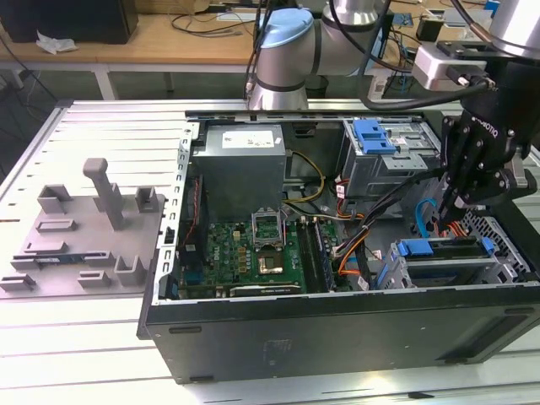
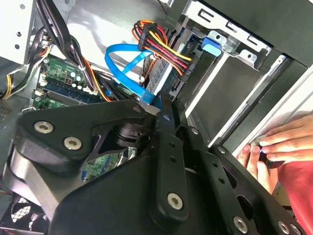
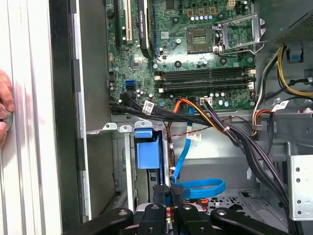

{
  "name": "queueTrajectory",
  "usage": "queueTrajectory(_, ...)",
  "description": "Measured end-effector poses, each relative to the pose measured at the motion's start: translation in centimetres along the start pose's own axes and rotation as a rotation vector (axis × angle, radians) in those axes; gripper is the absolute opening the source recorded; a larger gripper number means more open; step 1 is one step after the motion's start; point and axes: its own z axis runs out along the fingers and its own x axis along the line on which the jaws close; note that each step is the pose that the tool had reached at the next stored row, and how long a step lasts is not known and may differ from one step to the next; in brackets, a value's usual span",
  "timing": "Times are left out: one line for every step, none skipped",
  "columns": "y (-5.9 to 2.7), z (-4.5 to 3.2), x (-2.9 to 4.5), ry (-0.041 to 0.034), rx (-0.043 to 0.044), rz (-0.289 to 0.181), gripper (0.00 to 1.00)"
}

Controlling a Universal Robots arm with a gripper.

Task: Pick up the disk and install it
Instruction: 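Insert the second disk wire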

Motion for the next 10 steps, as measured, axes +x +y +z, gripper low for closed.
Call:
queueTrajectory(-0.01,0.01,0.10,-0.0030,-0.0002,0.000,0.16)
queueTrajectory(-0.03,0.02,0.25,-0.0077,-0.0005,0.000,0.16)
queueTrajectory(-0.11,0.05,0.50,-0.0174,-0.0010,0.000,0.16)
queueTrajectory(-0.20,0.07,0.64,-0.0255,-0.0014,0.000,0.16)
queueTrajectory(-0.29,0.07,0.72,-0.0320,-0.0017,-0.001,0.16)
queueTrajectory(-0.46,0.08,0.81,-0.0395,-0.0021,-0.002,0.16)
queueTrajectory(-0.58,0.09,0.88,-0.0436,-0.0022,-0.004,0.16)
queueTrajectory(-0.71,0.10,1.03,-0.0461,-0.0021,-0.007,0.16)
queueTrajectory(-0.77,0.11,1.15,-0.0471,-0.0019,-0.010,0.16)
queueTrajectory(-0.81,0.13,1.26,-0.0484,-0.0019,-0.011,0.16)
